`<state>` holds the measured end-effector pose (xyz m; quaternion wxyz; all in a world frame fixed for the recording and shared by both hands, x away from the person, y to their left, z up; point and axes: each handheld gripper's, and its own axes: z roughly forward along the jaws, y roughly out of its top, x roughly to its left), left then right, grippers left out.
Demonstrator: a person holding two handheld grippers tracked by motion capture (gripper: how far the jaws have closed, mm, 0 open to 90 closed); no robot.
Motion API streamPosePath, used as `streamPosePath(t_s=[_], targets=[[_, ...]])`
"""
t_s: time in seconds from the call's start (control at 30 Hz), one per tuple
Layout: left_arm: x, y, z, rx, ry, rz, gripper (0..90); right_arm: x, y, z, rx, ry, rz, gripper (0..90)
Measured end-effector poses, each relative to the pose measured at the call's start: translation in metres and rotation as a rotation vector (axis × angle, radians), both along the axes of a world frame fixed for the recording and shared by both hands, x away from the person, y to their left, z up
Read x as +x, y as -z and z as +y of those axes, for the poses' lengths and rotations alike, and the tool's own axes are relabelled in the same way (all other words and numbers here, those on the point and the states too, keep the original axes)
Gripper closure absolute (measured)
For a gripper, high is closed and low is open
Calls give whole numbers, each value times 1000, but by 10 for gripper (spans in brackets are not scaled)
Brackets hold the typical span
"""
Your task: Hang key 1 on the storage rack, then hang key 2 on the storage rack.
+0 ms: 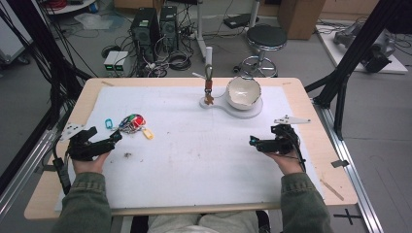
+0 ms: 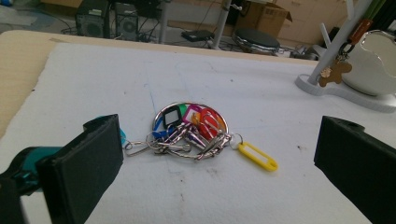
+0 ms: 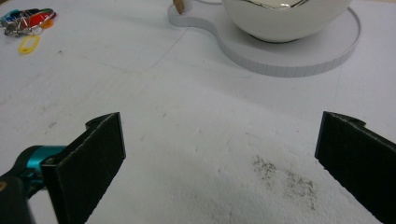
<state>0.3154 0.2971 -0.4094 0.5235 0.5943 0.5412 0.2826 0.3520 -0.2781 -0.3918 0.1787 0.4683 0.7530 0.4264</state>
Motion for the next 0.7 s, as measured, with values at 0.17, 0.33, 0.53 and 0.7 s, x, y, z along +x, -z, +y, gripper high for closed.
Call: streamPosePath(t_s=[0.17,0.33,0.53,0.7], targets=[[1,0,1,-5,-3,1,17,-5,8,-9,-5,15,1,7],[7,-1,2,11,-3,1,17,-10,10,-13,-10,28,-33,6],[17,-1,0,60,7,7,17,-14,8,-12,-13,16,-77,6],[22,-3,-2,79,21,14,18,-16,7,-12,-11,20,-85,7]])
